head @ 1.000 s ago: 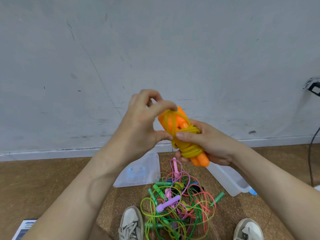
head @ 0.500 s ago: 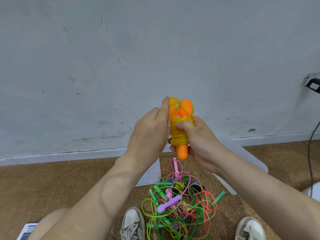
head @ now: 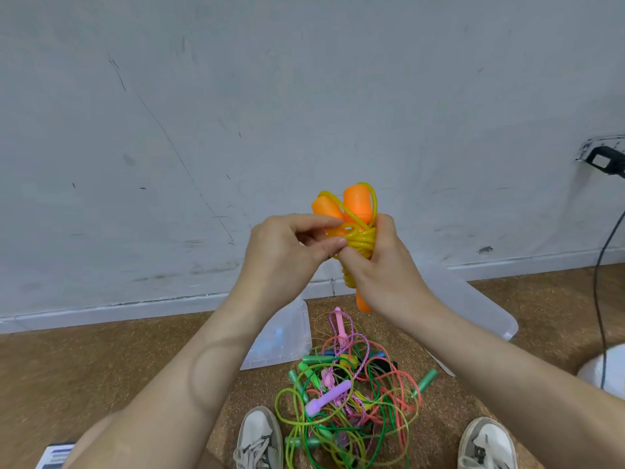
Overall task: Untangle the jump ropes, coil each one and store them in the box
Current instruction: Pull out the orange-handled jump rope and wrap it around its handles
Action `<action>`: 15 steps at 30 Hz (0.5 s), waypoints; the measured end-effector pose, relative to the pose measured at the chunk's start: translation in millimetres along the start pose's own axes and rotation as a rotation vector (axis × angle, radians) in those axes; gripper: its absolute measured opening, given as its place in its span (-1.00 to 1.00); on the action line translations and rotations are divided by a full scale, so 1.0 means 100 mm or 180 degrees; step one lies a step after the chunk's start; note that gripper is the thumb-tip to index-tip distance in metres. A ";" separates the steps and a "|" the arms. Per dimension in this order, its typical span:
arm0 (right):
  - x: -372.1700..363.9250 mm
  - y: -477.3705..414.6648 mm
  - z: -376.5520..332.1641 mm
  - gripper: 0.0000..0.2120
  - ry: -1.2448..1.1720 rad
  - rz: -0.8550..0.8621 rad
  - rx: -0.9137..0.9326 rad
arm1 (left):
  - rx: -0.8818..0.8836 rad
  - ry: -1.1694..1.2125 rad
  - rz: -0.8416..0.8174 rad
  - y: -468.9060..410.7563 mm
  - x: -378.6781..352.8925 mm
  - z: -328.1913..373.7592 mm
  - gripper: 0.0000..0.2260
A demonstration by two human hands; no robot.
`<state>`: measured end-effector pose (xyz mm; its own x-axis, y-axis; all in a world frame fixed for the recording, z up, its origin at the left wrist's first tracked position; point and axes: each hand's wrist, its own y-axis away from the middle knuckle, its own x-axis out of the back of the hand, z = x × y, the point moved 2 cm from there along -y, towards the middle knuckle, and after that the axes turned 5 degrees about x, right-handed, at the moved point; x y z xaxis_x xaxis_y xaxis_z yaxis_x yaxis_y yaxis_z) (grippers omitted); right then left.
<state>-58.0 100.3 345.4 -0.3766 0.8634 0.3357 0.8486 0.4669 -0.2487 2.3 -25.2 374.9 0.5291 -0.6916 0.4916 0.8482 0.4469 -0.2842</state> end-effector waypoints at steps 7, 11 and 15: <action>-0.05 -0.01 0.04 -0.63 -0.0315 -0.0037 -0.0079 | 0.0549 0.0988 -0.0100 -0.01 -0.01 -0.02 -0.82; -0.11 -0.01 0.09 -0.66 -0.0608 -0.0096 -0.0242 | 0.0636 0.1249 -0.0019 0.03 -0.04 -0.05 -0.83; -0.12 -0.01 0.06 -0.68 -0.0659 -0.0085 -0.0148 | 0.0608 0.1503 0.0233 0.08 -0.05 -0.05 -0.85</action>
<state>-57.0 90.8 336.1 -0.4633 0.8740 0.1468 0.8518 0.4849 -0.1985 6.5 -21.1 365.8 0.5771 -0.8158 0.0381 0.8126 0.5689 -0.1267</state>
